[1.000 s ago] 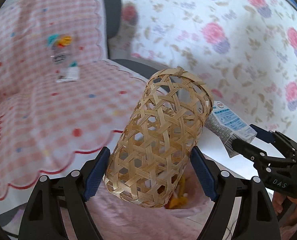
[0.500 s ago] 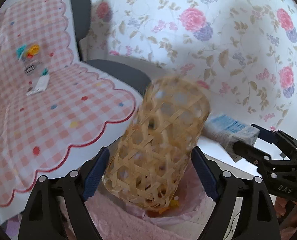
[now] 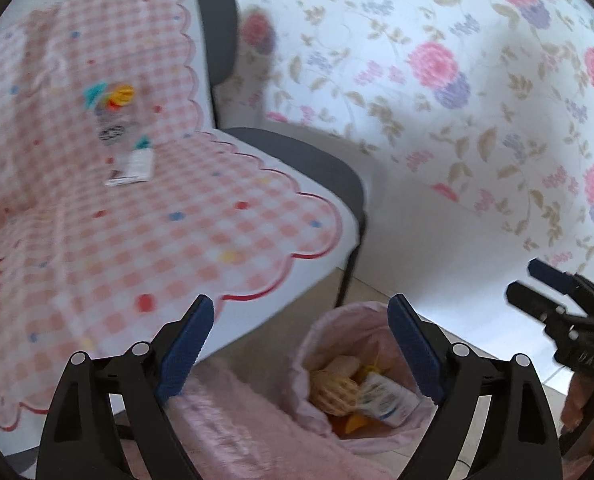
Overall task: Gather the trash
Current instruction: 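Move both tools back over the chair seat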
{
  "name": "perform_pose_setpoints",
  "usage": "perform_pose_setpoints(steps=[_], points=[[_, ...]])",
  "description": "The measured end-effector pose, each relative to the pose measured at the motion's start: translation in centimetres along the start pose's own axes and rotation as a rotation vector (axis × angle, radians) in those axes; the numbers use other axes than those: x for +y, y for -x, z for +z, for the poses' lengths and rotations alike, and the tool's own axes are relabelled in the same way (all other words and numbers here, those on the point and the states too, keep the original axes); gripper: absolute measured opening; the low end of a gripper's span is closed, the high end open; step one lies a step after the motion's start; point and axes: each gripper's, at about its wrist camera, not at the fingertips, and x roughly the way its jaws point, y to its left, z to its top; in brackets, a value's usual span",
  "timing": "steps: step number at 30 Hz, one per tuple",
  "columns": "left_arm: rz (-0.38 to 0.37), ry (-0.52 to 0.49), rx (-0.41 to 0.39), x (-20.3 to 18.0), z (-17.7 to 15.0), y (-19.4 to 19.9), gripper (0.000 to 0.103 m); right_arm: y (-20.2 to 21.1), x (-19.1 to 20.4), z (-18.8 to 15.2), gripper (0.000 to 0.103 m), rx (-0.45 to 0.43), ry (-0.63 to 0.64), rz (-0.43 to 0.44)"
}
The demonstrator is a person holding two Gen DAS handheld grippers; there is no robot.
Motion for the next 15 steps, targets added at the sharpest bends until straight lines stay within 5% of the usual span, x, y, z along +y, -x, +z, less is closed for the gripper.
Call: perform_pose_setpoints(steps=[15], points=[[0.191, 0.091, -0.044, 8.7, -0.2, 4.2, 0.088, -1.8, 6.5, 2.9, 0.074, -0.03, 0.083, 0.099]])
